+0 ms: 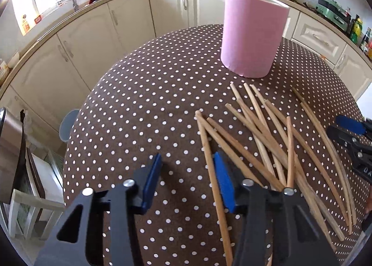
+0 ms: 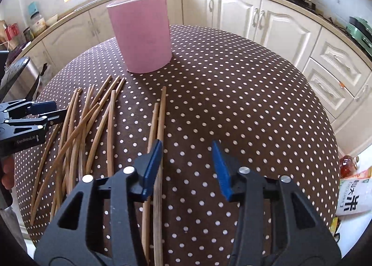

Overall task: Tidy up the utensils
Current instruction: 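Lower the right tool onto a wooden chopstick and close it while the left tool grasps another chopstick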

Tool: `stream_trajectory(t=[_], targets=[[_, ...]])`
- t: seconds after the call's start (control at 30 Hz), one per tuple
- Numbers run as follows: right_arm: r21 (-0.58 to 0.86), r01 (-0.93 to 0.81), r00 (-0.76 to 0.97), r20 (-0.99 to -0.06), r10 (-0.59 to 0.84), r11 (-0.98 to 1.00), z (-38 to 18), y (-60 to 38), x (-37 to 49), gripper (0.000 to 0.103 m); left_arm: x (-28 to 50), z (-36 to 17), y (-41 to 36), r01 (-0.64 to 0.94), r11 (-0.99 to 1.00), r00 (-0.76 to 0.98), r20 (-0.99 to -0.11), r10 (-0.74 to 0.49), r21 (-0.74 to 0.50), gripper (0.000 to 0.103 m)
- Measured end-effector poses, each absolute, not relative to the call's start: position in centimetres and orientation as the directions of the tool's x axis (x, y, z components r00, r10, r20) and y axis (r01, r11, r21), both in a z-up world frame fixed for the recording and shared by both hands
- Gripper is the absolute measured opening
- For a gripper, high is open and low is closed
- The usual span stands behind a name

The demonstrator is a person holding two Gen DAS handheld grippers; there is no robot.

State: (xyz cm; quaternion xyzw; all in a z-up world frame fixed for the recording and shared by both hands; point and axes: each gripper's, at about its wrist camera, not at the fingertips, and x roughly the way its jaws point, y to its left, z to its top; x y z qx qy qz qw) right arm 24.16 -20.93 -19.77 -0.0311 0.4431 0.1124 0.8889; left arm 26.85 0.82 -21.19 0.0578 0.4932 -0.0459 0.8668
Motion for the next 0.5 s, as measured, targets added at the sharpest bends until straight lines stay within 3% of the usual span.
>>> stream_trajectory(t=[0.23,0.5], targets=[[-0.005,-0.277,0.561,-0.813,0.157,0.961,-18.8,-19.7,25.0,0.037,27.2,-20.9,0.9,0.136,0.989,0.499,-0.866,-0.023,0.052,0.035],[0.002,-0.309,0.492,-0.855,0.162,0.951,-19.5,-19.0,26.8,0.032,27.4,-21.0,1.3,0.137,0.985,0.471,-0.882,0.025,0.101,0.035]])
